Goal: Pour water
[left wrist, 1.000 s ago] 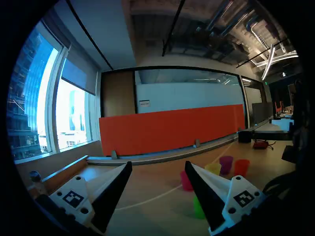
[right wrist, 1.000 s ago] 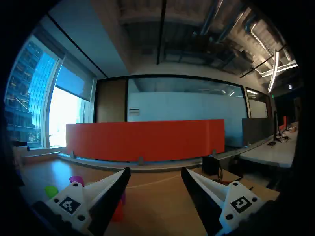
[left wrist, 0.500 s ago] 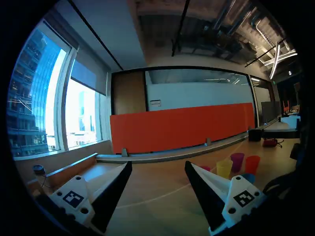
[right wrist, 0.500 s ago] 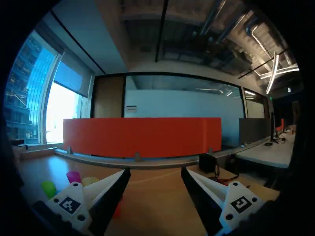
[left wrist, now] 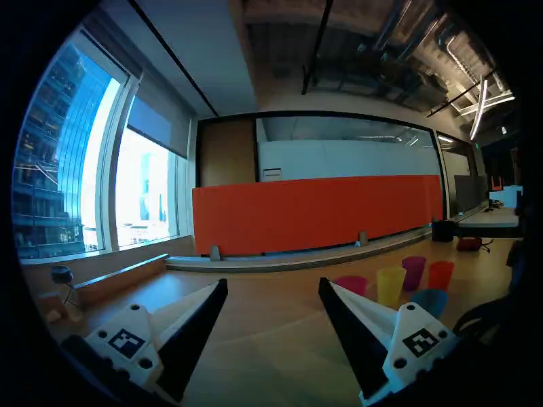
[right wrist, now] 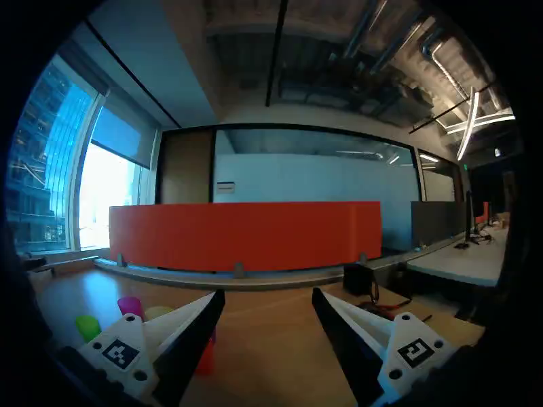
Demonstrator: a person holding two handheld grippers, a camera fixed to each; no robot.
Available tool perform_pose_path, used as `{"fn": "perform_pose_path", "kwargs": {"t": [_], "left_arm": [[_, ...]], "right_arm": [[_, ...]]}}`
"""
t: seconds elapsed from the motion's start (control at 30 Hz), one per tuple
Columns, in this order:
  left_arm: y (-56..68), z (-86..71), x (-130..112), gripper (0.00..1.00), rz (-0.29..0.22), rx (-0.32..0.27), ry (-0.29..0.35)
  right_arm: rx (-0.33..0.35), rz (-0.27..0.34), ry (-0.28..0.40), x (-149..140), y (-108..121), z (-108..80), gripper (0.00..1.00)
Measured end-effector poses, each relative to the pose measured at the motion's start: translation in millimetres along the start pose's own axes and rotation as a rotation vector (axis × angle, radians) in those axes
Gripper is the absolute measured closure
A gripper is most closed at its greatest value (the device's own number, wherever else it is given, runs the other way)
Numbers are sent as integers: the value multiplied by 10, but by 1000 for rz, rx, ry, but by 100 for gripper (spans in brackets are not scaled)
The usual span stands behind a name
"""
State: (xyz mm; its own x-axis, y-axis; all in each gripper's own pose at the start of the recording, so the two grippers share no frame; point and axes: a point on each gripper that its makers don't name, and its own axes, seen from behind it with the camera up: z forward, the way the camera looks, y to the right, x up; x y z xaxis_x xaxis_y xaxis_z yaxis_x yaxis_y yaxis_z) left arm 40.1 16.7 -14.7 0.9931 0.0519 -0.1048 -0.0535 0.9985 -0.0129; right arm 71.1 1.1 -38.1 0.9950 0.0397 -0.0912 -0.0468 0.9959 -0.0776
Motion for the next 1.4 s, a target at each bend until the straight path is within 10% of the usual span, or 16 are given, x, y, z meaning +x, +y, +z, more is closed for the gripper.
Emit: {"fn": "perform_pose_path", "kwargs": {"t": [1.4], "left_arm": [[-77, 95, -426, 0, -60, -12, -82]], "right_arm": [[-7, -1, 12, 99, -19, 35, 1]]}}
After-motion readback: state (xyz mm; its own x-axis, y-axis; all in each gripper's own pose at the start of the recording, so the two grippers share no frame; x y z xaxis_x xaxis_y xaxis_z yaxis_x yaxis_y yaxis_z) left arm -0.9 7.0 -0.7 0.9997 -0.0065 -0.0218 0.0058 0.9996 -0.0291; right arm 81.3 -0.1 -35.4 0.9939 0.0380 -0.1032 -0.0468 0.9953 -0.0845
